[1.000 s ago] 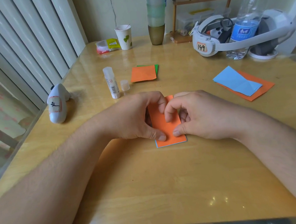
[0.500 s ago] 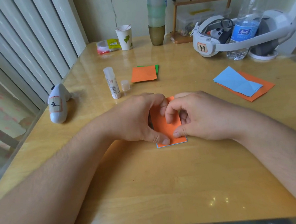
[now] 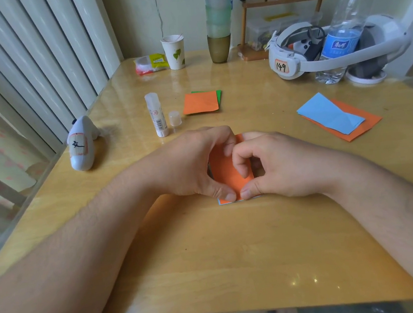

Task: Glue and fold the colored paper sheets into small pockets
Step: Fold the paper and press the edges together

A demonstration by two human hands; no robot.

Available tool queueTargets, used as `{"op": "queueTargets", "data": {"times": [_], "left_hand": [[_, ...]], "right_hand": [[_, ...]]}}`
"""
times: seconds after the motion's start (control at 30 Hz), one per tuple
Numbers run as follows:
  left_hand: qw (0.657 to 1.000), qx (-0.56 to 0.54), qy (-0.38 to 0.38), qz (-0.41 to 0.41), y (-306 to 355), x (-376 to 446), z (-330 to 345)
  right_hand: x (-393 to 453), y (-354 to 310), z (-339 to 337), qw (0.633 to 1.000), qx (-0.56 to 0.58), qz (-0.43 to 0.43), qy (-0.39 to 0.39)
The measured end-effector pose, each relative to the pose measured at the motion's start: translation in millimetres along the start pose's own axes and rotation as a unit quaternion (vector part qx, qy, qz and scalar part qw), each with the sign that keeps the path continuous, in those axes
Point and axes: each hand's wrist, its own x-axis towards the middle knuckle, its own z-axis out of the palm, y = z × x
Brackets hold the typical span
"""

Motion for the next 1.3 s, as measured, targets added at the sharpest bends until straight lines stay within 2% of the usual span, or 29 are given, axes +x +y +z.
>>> {"op": "queueTargets", "data": {"times": [0.23,0.9,1.3], "left_hand": [[0.999,0.037,-0.013,-0.017,-1.2,-2.1,-5.9],[0.999,0.027,-0.015,-0.034,-6.3,-3.3,-8.7],[1.000,0.025,0.008,-0.009,-1.7,2.7,1.7]], "right_hand": [[-2.6,3.7,-5.2,1.000,-0.014,0.009,-0.014],[1.1,4.8,-5.3,1.000,-0.020,0.006,0.002],[8.9,5.3,2.9,1.000,-0.005,-0.009,0.018]]}}
